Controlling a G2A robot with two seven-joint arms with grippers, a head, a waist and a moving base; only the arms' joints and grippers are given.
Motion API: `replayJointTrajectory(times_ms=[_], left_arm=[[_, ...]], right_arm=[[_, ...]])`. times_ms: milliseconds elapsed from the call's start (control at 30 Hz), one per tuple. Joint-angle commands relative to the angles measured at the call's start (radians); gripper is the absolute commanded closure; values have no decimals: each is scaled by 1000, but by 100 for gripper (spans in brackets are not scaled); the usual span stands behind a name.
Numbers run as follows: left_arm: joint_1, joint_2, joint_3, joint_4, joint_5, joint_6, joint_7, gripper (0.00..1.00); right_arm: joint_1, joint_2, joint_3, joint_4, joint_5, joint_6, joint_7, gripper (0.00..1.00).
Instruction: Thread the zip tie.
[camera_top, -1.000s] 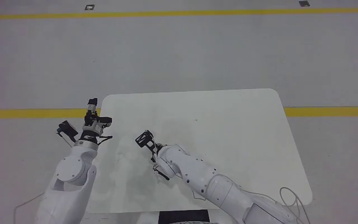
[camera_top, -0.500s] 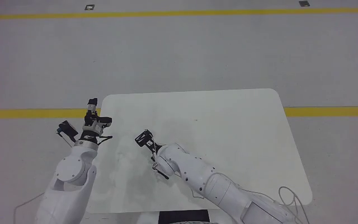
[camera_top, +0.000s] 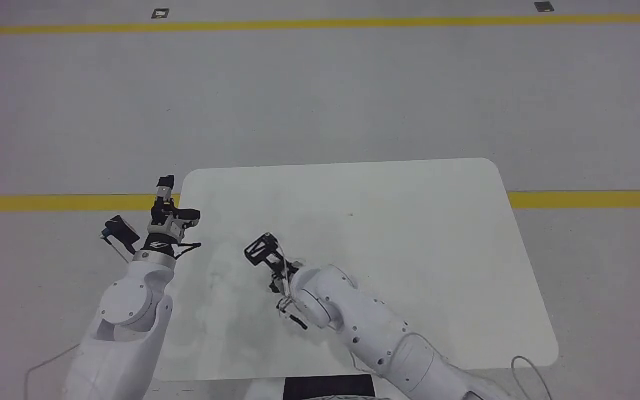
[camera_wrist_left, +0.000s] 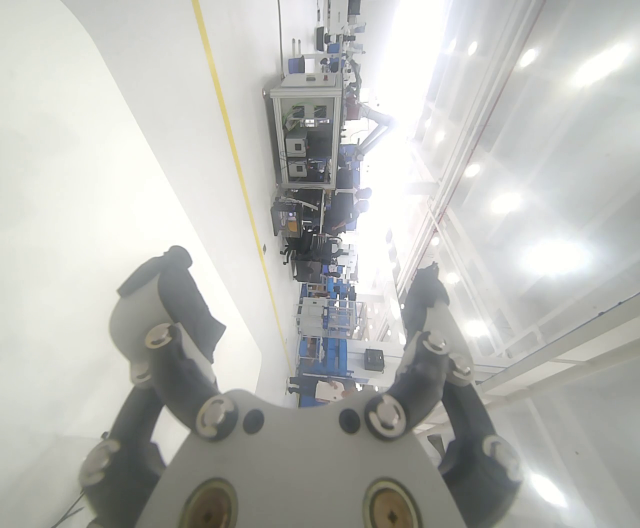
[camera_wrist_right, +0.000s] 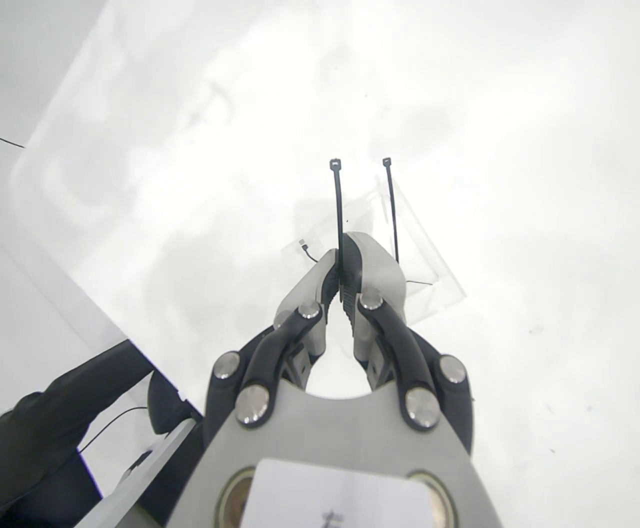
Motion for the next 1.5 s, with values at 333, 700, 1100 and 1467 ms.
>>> replayJointTrajectory(times_ms=[333,700,1100,1467], left_arm=[[0,0,0,0,0,0,0,0],[-22,4,17,54,203,-114,-38,0],[-42,20,43,147,496,-340,-205,0],[-50,28,68,109,757,-340,-122,0]], right_arm=[[-69,32,105,-110,102,-124,-48,100],[-65,28,176,-122,280,-57,-145,100],[49,4,213,-47,561,3,-130,100],[45,0,260,4,736,17,-196,100]])
